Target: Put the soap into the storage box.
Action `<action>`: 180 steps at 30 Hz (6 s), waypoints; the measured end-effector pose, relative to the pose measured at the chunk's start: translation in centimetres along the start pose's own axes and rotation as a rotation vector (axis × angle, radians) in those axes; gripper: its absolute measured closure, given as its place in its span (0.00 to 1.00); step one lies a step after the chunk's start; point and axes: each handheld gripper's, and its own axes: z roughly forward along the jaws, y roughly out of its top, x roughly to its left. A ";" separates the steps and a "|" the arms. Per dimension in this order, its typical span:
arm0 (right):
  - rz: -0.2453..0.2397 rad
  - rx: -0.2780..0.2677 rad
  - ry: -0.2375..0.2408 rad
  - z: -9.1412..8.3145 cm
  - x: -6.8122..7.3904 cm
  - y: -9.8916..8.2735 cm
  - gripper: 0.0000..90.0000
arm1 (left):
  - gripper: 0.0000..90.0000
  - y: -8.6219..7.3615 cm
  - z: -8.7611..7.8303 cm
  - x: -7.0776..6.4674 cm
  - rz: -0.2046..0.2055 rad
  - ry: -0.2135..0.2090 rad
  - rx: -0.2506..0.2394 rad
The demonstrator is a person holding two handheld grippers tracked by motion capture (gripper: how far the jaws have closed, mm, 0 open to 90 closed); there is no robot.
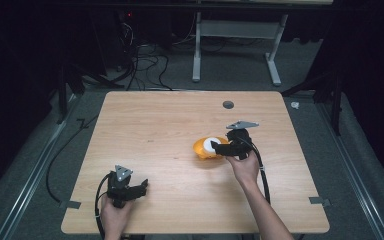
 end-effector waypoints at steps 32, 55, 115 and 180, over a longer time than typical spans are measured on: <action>0.014 -0.054 -0.027 -3.1 -1.7 -1.2 0.31 | 0.19 0.0 0.0 0.0 0.000 0.000 0.000; 0.031 -0.089 -0.055 -5.6 -3.3 -2.3 0.31 | 0.19 0.0 0.0 0.0 0.000 0.000 0.000; 0.159 -0.131 -0.118 -10.3 -6.8 -8.1 0.32 | 0.19 0.0 0.0 0.0 0.001 0.001 0.000; 0.160 -0.001 -0.121 -6.7 -5.1 -14.6 0.33 | 0.19 0.0 0.0 0.0 0.001 0.001 0.000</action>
